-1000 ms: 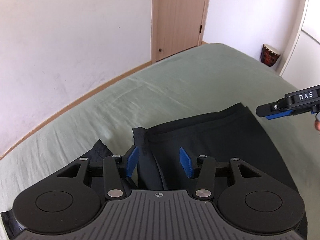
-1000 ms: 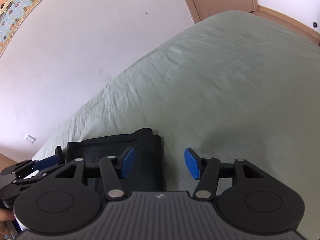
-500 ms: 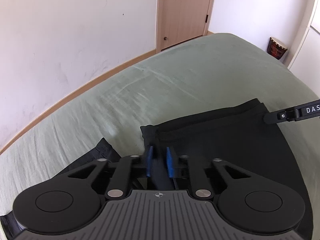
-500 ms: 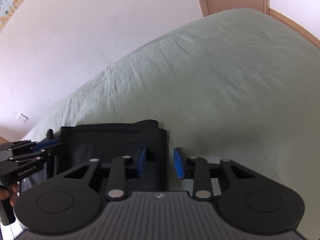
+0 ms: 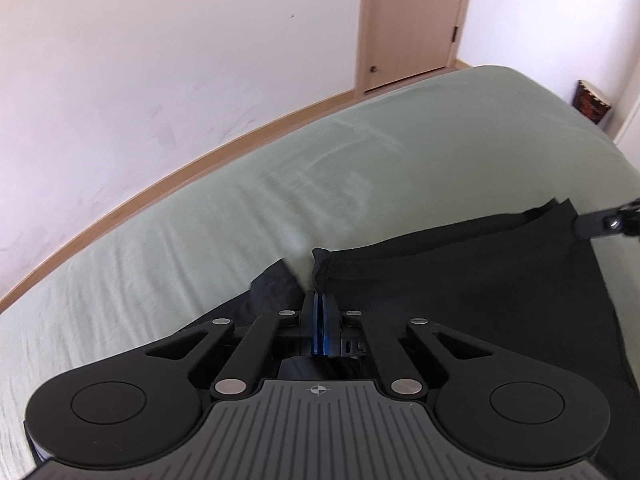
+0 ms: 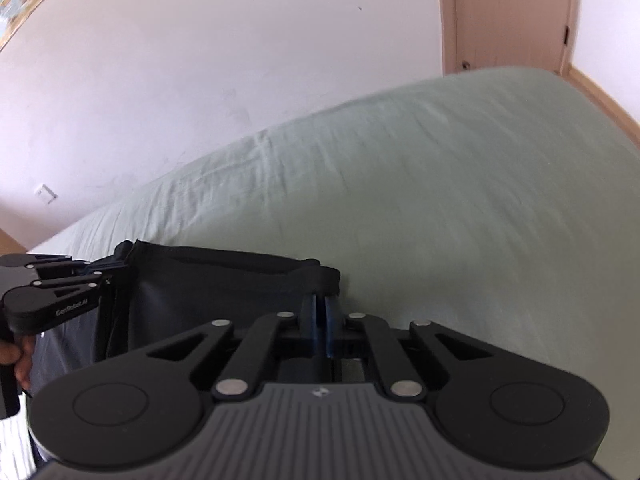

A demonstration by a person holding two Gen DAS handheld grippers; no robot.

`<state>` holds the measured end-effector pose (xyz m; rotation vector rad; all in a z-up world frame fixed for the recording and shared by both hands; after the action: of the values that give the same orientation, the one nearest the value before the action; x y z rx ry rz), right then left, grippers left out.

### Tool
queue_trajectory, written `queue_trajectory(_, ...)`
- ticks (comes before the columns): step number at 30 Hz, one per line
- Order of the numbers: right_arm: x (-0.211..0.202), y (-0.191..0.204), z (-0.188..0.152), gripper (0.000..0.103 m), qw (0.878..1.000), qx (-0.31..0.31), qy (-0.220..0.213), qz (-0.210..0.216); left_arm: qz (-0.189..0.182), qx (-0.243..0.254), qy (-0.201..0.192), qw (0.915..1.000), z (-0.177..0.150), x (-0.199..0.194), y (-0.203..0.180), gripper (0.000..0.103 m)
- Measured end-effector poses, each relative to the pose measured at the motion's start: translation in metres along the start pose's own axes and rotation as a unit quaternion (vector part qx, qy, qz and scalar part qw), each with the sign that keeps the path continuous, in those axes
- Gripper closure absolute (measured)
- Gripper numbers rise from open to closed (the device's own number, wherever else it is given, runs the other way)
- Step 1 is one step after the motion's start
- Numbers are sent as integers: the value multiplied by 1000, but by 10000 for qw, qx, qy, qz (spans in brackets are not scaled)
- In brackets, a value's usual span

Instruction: Fold clothes

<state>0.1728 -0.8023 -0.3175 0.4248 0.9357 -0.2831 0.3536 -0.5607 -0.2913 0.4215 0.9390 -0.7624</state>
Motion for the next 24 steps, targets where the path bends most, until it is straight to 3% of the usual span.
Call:
queue_trajectory(2,-2,-12,5,85,9996,269,-60,-17,30,0,14,10000,-3,0,4,101)
queue_trajectory(6,3,-38,6,81,9973,739,43,-20,1,-59,2,10000,-5,-2,8,101)
queue_trajectory(8,10,-45,2,71,9953,948,168,113,6,-39,3,10000,-5,-2,7,101)
queue_trajectory(12,23,-44,-2,68,9892,1356,251,502,6,-46,8,10000,-5,-1,7,101)
queue_trajectory(21,46,-31,0,71,9727,1949,502,1156,24,-28,43,10000,-5,0,6,101)
queue_trajectory(23,48,-26,-2,94,9730,1884,570,1206,24,-37,41,10000,-5,0,6,101)
queue_trajectory(24,48,-22,-2,95,9755,1781,581,1156,27,-34,39,10000,-5,0,6,101)
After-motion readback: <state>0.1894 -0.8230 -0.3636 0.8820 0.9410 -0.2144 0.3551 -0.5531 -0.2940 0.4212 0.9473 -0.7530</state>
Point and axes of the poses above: each gripper's, at about its wrist camera, not at the fingertips, and x roughly the way its jaws point, y to its left, z to its top, the point moved 7 cm from there along x, roughly the way its jaws point, and after that the axes turned 2 degrees about -z, right-handed, at the moved point
